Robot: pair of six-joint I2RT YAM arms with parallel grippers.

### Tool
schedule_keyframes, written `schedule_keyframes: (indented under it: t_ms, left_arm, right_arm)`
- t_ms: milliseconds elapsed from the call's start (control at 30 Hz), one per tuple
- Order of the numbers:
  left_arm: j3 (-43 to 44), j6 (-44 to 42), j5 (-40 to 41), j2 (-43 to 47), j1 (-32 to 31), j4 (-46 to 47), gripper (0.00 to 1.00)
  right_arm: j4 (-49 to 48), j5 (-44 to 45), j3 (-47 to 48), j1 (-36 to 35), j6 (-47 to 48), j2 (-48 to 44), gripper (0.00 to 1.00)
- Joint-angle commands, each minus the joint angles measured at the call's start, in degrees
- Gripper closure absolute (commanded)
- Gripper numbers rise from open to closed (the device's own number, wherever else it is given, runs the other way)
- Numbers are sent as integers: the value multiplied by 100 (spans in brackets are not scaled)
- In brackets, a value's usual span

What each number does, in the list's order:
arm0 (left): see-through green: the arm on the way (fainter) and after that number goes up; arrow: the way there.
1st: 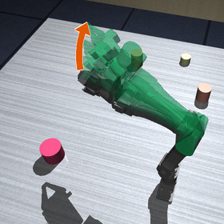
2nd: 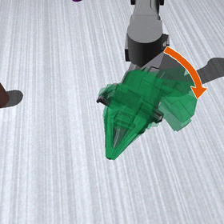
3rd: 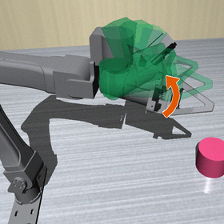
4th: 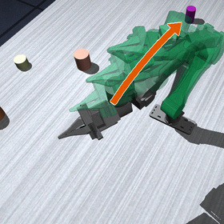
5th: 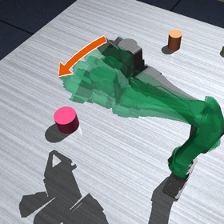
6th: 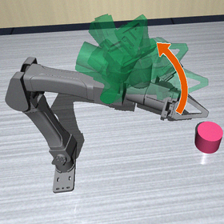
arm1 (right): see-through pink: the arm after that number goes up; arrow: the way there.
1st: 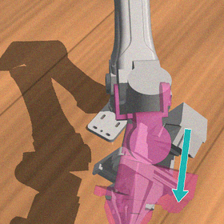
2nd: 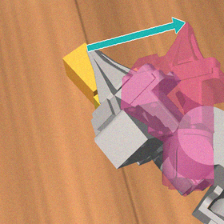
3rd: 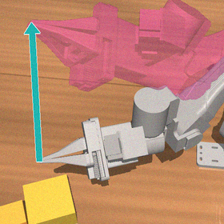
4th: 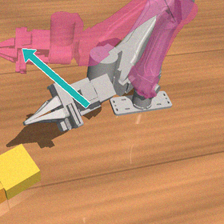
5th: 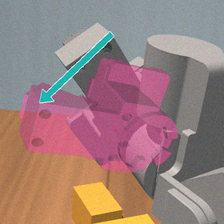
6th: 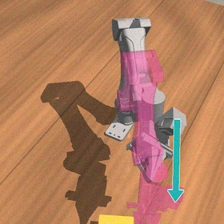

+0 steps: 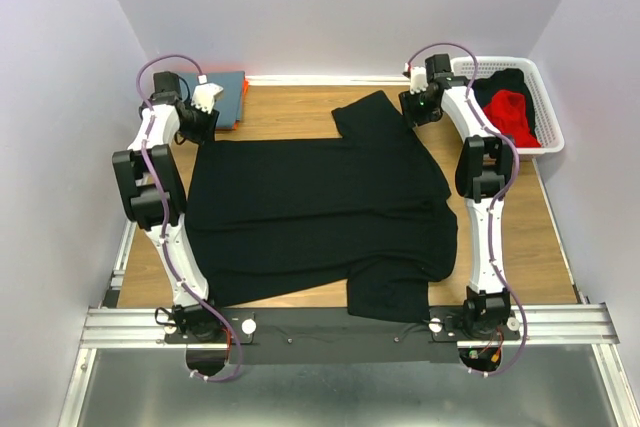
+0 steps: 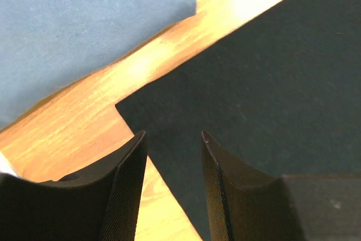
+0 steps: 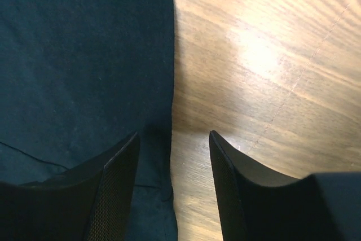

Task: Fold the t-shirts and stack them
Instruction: Flatten the tshirt out

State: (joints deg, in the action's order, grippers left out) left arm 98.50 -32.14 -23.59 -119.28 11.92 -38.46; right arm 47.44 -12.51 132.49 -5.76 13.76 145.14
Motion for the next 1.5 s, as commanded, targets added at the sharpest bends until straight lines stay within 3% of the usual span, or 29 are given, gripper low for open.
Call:
schedule_keyframes:
  t_ms: [0,300,400,867,1067,1467]
  left_arm:
    - [169,182,232,-323,108,268,49]
    - [679,76,303,-816,249,137,45]
    - [758,59,277,-921,293,110,45]
    - [1417,-143,-22,-1475,311,-320,46]
    - [1593,-301,-110,-1694,311,-521,46]
    - [1540,-706,-584,-1756,302,-768,61]
  right_arm:
    - [-235,-190,190,22,-145,119,39]
    - [-262,-383,164,22,-251,313,40]
    - [-279,-384,164,22,-260,383,45]
    - [-350,-471,190,40,-172,383,98]
    - [-358,-427,155,40,-110,348,99]
    - [-358,-489,120,75,4,278,99]
